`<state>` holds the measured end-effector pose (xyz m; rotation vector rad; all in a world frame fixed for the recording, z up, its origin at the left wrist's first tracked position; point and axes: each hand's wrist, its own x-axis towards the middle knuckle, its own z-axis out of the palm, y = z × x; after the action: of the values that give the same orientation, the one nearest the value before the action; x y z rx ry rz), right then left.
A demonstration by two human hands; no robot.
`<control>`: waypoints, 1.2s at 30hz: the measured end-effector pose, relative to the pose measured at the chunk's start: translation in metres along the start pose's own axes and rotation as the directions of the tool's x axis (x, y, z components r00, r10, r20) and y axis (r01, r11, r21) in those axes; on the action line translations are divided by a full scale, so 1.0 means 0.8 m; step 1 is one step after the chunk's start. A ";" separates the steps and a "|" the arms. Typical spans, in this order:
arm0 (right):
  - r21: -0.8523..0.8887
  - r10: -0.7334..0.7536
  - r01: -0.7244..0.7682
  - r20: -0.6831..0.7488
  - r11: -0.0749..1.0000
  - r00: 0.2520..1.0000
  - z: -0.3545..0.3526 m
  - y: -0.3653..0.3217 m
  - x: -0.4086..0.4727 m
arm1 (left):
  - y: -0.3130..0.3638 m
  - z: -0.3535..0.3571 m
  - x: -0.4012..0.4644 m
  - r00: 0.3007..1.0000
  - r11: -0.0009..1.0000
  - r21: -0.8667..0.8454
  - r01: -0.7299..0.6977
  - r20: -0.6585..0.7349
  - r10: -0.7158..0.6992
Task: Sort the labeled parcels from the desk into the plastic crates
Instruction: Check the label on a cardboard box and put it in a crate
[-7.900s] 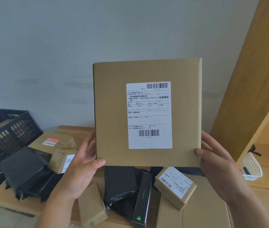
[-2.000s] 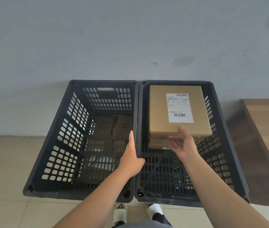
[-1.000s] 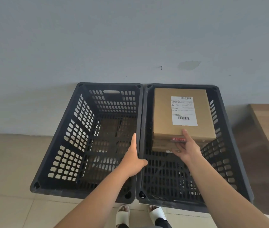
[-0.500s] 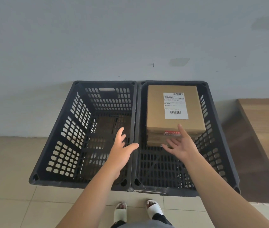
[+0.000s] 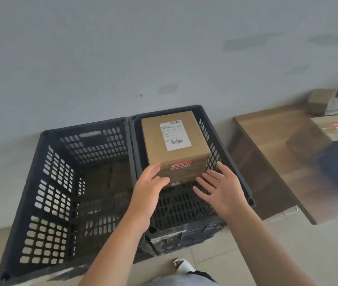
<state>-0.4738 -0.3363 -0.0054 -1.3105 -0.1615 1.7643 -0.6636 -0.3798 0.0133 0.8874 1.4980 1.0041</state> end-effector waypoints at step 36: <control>0.279 -0.418 0.646 -0.572 0.710 0.706 -0.545 -0.190 -0.250 | -0.007 0.582 -0.148 0.715 0.987 0.156 -0.044 0.694 -0.078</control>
<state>-0.0244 -0.5589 0.0345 -1.1314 0.1349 0.8507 -0.1860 -0.4304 0.0182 1.2009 0.9241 0.4280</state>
